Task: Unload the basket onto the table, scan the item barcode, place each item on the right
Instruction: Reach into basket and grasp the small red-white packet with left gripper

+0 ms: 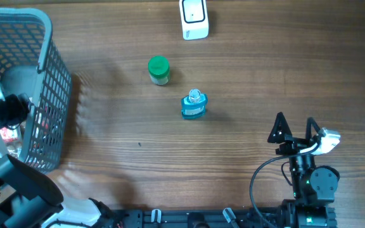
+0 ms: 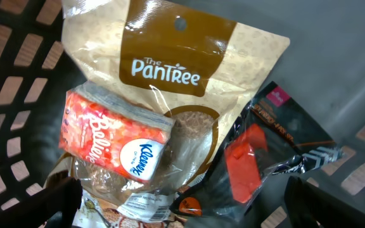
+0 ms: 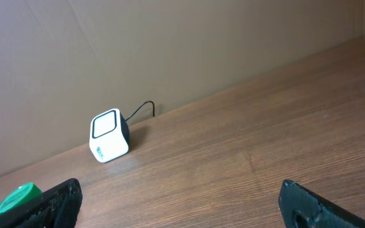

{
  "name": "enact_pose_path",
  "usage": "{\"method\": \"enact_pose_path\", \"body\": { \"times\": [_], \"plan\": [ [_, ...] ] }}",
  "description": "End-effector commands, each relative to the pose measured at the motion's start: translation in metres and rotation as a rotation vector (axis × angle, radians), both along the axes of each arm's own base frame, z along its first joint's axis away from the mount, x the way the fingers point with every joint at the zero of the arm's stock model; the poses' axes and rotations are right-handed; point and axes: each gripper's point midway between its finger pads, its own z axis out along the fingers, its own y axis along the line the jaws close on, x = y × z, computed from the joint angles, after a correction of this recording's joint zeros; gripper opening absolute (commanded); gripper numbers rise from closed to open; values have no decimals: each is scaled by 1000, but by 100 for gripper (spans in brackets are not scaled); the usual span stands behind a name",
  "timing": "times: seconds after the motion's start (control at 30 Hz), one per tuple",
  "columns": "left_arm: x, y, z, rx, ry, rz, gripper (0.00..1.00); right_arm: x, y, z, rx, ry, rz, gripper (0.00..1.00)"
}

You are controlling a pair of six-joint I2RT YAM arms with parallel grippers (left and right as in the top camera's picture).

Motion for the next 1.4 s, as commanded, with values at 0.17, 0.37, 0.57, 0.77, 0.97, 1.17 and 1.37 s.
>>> {"method": "enact_pose_path", "body": {
  "times": [0.17,0.37,0.57,0.77,0.97,1.17,1.37],
  "plan": [
    [-42,51,2,80,41,68,100,0,1,1,-17,-6,5,100],
    [-38,62,3,122,46,-22,99,0,1,1,-18,-6,5,100],
    [-22,59,-29,52,65,-201,100,0,1,1,-18,-6,5,100],
    [-11,62,-50,27,56,-232,100,0,1,1,-18,-6,5,100],
    [-6,61,-49,31,42,-240,95,0,1,1,-18,-6,5,100],
    [4,40,-51,-5,48,-257,59,0,1,1,-18,-6,5,100],
    [5,35,-52,-25,39,-197,6,0,1,1,-17,-6,5,100]
  ]
}}
